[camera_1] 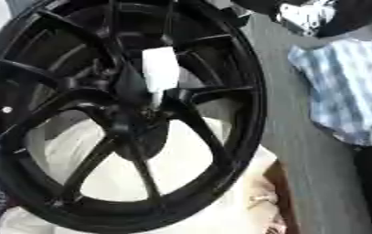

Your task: Pull the pin out of the wheel hub.

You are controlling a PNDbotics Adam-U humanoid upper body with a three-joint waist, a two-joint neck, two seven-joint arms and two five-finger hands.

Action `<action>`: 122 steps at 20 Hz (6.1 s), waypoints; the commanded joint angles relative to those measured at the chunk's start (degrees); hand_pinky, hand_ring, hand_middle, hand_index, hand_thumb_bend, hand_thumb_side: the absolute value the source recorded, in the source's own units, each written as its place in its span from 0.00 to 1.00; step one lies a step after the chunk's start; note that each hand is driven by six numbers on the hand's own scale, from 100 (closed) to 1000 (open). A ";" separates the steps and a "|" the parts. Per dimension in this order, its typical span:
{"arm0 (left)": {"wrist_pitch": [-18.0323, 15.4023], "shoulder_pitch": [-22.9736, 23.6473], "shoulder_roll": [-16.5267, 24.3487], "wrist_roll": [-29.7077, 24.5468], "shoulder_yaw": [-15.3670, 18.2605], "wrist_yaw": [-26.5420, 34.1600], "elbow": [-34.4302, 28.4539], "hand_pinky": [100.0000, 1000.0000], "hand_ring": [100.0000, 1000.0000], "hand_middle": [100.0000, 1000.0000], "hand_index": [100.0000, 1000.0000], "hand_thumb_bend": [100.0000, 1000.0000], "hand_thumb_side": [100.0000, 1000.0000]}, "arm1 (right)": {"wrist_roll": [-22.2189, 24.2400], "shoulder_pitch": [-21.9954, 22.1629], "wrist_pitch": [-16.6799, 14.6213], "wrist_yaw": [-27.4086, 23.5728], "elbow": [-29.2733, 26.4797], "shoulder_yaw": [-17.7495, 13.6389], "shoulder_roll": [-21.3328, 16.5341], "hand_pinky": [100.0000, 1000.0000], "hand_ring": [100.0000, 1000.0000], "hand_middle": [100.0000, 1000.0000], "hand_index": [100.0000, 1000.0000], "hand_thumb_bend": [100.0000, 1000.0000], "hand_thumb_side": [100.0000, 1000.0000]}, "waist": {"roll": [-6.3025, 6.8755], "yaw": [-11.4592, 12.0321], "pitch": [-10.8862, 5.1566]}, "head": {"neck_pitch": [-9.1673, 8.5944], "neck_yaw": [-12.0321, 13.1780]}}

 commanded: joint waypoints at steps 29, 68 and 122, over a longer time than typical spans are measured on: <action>0.16 -0.85 1.67 -0.35 0.56 0.50 -0.97 0.69 0.71 0.54 0.76 0.00 0.67 | 17.06 -4.91 4.91 18.95 -0.52 6.62 -2.38 0.88 0.87 0.75 0.83 0.00 0.39 | -1.89 2.30 -2.48 | 0.42 -1.30; 0.37 -1.80 1.83 -0.06 0.62 1.03 -0.97 0.69 0.71 0.52 0.75 0.00 0.68 | 18.80 -11.79 20.29 16.50 -0.52 12.87 4.33 0.95 0.97 0.81 0.91 0.03 0.14 | -3.80 4.51 -2.06 | 2.33 -2.34; 0.72 -3.00 1.50 0.24 0.46 0.53 -0.97 0.68 0.70 0.50 0.75 0.00 0.69 | 21.78 -9.45 17.99 21.84 -0.52 14.28 6.48 0.97 0.97 0.82 0.92 0.16 0.43 | -5.01 5.19 0.88 | 2.33 -1.32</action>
